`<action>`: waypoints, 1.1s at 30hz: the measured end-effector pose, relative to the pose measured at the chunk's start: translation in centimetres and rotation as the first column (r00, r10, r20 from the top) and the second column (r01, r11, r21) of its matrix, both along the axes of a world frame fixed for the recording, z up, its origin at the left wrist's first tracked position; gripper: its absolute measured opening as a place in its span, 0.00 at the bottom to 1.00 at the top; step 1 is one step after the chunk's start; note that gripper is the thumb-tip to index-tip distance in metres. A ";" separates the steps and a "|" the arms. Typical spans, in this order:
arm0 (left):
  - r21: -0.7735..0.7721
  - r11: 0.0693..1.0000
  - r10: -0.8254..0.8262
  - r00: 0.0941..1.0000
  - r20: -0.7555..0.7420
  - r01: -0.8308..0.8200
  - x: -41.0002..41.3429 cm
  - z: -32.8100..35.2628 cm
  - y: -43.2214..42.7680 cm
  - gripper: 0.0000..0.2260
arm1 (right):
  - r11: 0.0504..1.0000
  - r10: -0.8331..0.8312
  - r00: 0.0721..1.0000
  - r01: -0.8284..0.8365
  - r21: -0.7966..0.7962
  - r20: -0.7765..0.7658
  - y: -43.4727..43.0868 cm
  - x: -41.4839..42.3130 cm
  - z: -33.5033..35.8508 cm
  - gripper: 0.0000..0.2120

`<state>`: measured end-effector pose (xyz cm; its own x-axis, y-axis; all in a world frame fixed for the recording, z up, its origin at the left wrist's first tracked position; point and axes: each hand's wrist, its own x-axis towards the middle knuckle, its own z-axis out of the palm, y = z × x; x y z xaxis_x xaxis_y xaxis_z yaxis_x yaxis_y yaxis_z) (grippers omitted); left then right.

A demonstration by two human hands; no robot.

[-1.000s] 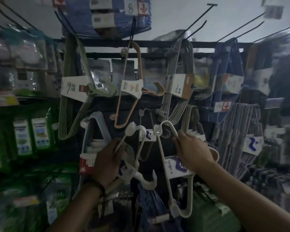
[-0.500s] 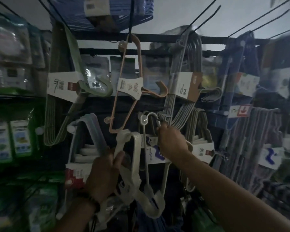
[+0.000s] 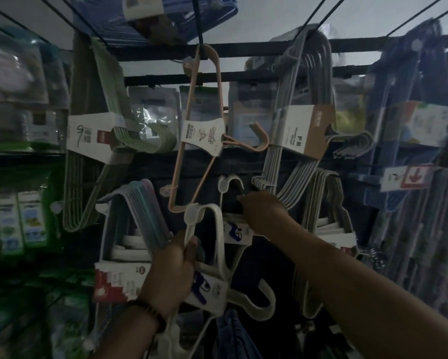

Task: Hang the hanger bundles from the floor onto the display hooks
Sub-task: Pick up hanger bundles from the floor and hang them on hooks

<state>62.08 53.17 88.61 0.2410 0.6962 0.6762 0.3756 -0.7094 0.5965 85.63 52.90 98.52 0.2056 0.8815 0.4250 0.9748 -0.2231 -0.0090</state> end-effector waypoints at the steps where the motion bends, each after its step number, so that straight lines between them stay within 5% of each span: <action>1: -0.006 1.000 -0.006 1.000 0.003 0.006 0.4 0.1 0.0 0.11 | 0.996 0.034 0.999 -0.033 0.082 -0.016 -1.4 0.1 0.3 0.10; 4: 0.063 0.998 0.009 1.000 0.008 -0.010 1.7 0.2 0.2 0.19 | 0.889 0.234 0.970 -0.187 0.417 -0.063 -6.5 -0.3 -0.6 0.22; 8: 0.147 0.989 -0.024 0.986 0.165 -0.001 3.4 -0.2 -0.1 0.23 | 0.835 0.404 0.910 -0.408 0.370 0.092 -12.1 -3.3 -4.0 0.21; 13: 0.214 0.976 -0.092 0.965 0.245 0.039 5.8 1.0 -0.7 0.18 | 0.822 0.258 0.920 -0.369 0.434 0.295 -12.6 -3.0 -5.9 0.24; 20: 0.319 0.948 -0.090 0.977 0.192 0.025 6.5 2.3 -1.4 0.15 | 0.754 0.238 0.902 -0.405 0.517 0.361 -13.0 -0.7 -5.5 0.25; 24: 0.357 0.934 -0.074 0.985 0.155 0.014 6.8 3.1 -1.5 0.11 | 0.806 0.230 0.933 -0.342 0.483 0.276 -12.4 -0.3 -5.2 0.23; 29: 0.119 0.993 -0.015 0.994 0.106 0.002 7.1 1.9 -0.7 0.15 | 0.877 0.151 0.968 -0.225 0.425 0.201 -7.7 0.9 -5.5 0.15; 33: 0.249 0.958 0.165 0.984 -0.071 -0.142 7.3 -1.2 -1.4 0.21 | 0.940 0.148 0.989 -0.142 0.312 0.003 -2.9 1.5 -5.3 0.15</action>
<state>69.40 51.76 87.38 0.2116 0.5476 0.8096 0.5355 -0.7579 0.3726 87.11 50.01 93.21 0.0969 0.7274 0.6793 0.9952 -0.0623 -0.0753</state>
